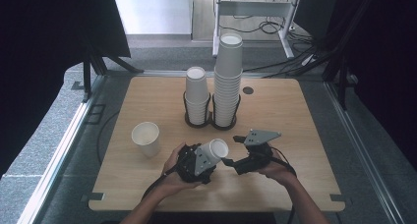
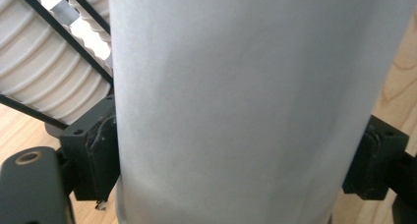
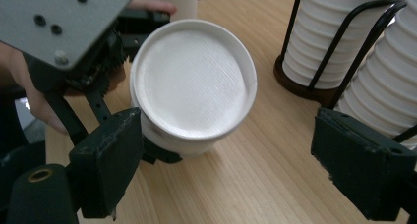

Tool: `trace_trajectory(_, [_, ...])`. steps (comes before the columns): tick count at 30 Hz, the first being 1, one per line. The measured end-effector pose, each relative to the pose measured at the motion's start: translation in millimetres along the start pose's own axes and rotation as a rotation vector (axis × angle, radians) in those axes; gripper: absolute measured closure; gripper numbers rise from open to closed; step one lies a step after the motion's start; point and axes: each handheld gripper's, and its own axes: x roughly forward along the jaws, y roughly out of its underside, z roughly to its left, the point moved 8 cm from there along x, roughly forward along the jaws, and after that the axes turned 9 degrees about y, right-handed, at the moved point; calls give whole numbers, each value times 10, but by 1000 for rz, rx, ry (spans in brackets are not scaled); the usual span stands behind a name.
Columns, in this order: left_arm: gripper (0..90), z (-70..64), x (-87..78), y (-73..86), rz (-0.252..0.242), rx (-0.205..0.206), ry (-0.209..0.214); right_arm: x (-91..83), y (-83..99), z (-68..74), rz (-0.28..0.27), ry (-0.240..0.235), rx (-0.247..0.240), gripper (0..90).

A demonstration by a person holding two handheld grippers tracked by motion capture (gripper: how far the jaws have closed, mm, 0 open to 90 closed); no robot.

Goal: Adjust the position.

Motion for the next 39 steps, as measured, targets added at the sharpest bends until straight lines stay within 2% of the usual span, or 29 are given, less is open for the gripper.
trace_trajectory(6, [130, 46, 15, 5, 29, 17, -28, 54, -34, 16, 89, -39, -67, 107])
trace_trajectory(11, [130, 55, 29, -24, 55, 65, -67, 123, -45, 38, 221, -55, -174, 76])
trace_trajectory(17, [130, 52, 55, -70, 87, 140, -128, 204, -78, -6, 376, -73, -260, 71])
trace_trajectory(21, [130, 30, 65, -104, 105, 186, -147, 272, -84, 11, 475, -102, -310, 68])
trace_trajectory(25, [130, 1, 75, -124, 118, 233, -175, 344, -93, 40, 550, -125, -343, 75])
trace_trajectory(32, [130, -59, 92, -154, 111, 282, -196, 424, -82, 109, 626, -198, -375, 137])
trace_trajectory(33, [130, -57, 79, -153, 130, 301, -199, 443, -70, 115, 637, -204, -381, 144])
trace_trajectory(34, [130, -83, 102, -164, 103, 284, -192, 457, -56, 123, 651, -212, -384, 151])
trace_trajectory(36, [130, -91, 109, -164, 109, 293, -196, 479, -33, 139, 672, -226, -386, 162])
trace_trajectory(37, [129, -83, 100, -148, 135, 307, -197, 485, -20, 143, 682, -226, -383, 168])
trace_trajectory(38, [127, -81, 106, -138, 138, 309, -199, 487, -10, 133, 691, -225, -390, 182])
trace_trajectory(39, [125, -98, 133, -134, 120, 286, -192, 494, -1, 117, 695, -223, -396, 195])
